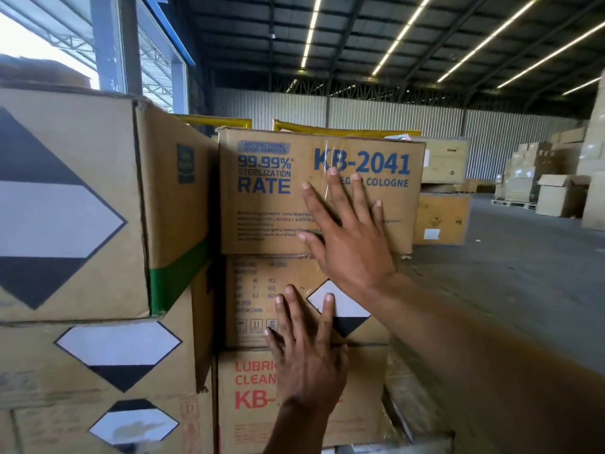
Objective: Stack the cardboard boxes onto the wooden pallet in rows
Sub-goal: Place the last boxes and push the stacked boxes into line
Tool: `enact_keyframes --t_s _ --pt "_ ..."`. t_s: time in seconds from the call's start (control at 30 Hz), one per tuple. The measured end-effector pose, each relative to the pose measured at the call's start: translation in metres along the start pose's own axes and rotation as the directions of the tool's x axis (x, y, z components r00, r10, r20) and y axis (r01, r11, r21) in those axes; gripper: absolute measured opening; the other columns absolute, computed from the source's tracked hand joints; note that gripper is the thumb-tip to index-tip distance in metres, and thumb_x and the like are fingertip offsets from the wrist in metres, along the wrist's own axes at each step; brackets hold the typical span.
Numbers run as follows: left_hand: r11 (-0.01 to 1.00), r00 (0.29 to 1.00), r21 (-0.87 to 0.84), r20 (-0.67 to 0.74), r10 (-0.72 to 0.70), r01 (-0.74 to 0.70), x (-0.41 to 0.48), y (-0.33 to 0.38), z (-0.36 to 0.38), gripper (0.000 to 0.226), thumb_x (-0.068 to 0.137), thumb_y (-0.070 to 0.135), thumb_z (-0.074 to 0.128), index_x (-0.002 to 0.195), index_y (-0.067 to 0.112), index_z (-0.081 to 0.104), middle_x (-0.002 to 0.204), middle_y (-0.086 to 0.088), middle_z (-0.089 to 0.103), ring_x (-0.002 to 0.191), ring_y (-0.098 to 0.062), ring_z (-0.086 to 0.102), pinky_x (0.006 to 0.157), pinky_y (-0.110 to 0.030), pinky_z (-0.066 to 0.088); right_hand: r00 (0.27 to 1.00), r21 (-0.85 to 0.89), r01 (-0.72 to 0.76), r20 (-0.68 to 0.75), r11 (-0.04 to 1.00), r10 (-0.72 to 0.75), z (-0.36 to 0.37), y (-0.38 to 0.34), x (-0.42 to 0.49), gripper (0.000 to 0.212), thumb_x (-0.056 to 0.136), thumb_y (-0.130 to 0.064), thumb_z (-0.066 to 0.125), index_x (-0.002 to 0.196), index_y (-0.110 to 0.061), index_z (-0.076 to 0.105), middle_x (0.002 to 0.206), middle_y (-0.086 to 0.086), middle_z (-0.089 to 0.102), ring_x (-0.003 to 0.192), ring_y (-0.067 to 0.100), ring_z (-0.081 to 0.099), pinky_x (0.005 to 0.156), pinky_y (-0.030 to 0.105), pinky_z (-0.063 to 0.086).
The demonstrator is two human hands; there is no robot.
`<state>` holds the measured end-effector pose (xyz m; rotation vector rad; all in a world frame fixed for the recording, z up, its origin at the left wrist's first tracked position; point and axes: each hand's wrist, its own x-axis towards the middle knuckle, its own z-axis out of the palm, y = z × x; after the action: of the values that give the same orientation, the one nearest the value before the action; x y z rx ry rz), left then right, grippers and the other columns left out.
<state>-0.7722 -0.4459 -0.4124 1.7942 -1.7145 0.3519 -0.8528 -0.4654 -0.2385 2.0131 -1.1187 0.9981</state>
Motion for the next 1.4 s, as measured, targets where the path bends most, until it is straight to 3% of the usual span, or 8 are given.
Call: enact_keyframes --t_s 0.6,0.77,1.0,1.13,1.23,1.33,1.4 --pt "1.000 1.000 0.003 0.007 0.019 -0.019 -0.002 -0.002 -0.003 0.091 0.090 0.056 0.043 0.150 0.047 -0.024 0.151 -0.015 -0.049 0.138 -0.035 -0.045 0.115 -0.063 -0.003 0.996 0.039 -0.040 0.084 0.998 0.037 0.020 -0.002 0.014 0.070 0.101 -0.052 0.043 0.161 -0.035 0.010 0.169 0.005 -0.006 0.154 0.038 -0.005 0.117 0.066 0.015" --pt "0.999 0.998 0.021 0.065 0.027 -0.028 -0.004 -0.002 -0.015 0.088 0.091 0.058 0.038 0.148 0.048 -0.028 0.146 -0.013 -0.054 0.135 -0.033 -0.050 0.118 -0.060 -0.005 0.980 0.074 -0.056 0.196 0.996 0.041 0.011 -0.001 0.020 0.080 0.099 -0.052 0.049 0.159 -0.039 -0.003 0.167 -0.001 -0.019 0.153 0.033 -0.016 0.119 0.062 0.009" --pt "0.988 0.991 0.142 0.108 -0.081 0.066 -0.033 -0.001 -0.049 0.095 0.089 0.064 0.028 0.147 0.028 -0.038 0.149 -0.012 -0.051 0.139 -0.031 -0.045 0.121 -0.055 -0.010 0.942 0.155 -0.127 0.329 0.980 0.070 -0.037 -0.018 0.007 0.079 0.103 -0.055 0.035 0.160 -0.024 -0.010 0.166 0.004 -0.020 0.152 0.031 -0.018 0.123 0.056 -0.004" --pt "0.979 0.991 0.175 0.069 -0.116 0.103 -0.061 -0.010 -0.078 0.093 0.084 0.072 0.013 0.148 0.026 -0.036 0.150 -0.008 -0.050 0.141 -0.027 -0.043 0.118 -0.050 -0.015 0.957 0.311 -0.148 0.285 0.939 0.057 -0.081 -0.047 -0.010 0.074 0.105 -0.052 0.028 0.160 -0.016 -0.005 0.167 0.007 -0.018 0.152 0.029 -0.019 0.123 0.051 -0.006" --pt "0.954 0.980 0.240 0.040 -0.194 0.179 -0.089 -0.021 -0.103 0.095 0.080 0.075 0.007 0.150 0.024 -0.031 0.154 -0.009 -0.044 0.143 -0.028 -0.039 0.120 -0.053 -0.008 0.974 0.450 -0.120 0.224 0.885 0.018 -0.111 -0.073 -0.027 0.072 0.105 -0.049 0.030 0.160 -0.014 0.000 0.168 0.007 -0.012 0.153 0.029 -0.016 0.122 0.049 -0.005" --pt "0.923 0.967 0.302 0.014 -0.253 0.238 -0.107 -0.032 -0.138 0.097 0.086 0.072 0.027 0.157 0.023 -0.017 0.161 -0.011 -0.032 0.148 -0.030 -0.029 0.122 -0.057 -0.003 0.987 0.513 -0.052 0.154 0.857 -0.033 -0.135 -0.097 -0.037 0.070 0.106 -0.047 0.031 0.161 -0.012 0.005 0.169 0.009 -0.007 0.154 0.030 -0.010 0.122 0.047 -0.004" --pt "0.900 0.962 0.360 0.023 -0.271 0.245 -0.116 -0.045 -0.165 0.094 0.091 0.067 0.035 0.159 0.023 -0.011 0.162 -0.010 -0.029 0.149 -0.029 -0.027 0.121 -0.055 -0.007 0.990 0.537 -0.010 0.125 0.843 -0.068 -0.152 -0.114 -0.039 0.070 0.106 -0.047 0.030 0.160 -0.011 0.004 0.168 0.010 -0.007 0.154 0.031 -0.010 0.125 0.050 -0.002"
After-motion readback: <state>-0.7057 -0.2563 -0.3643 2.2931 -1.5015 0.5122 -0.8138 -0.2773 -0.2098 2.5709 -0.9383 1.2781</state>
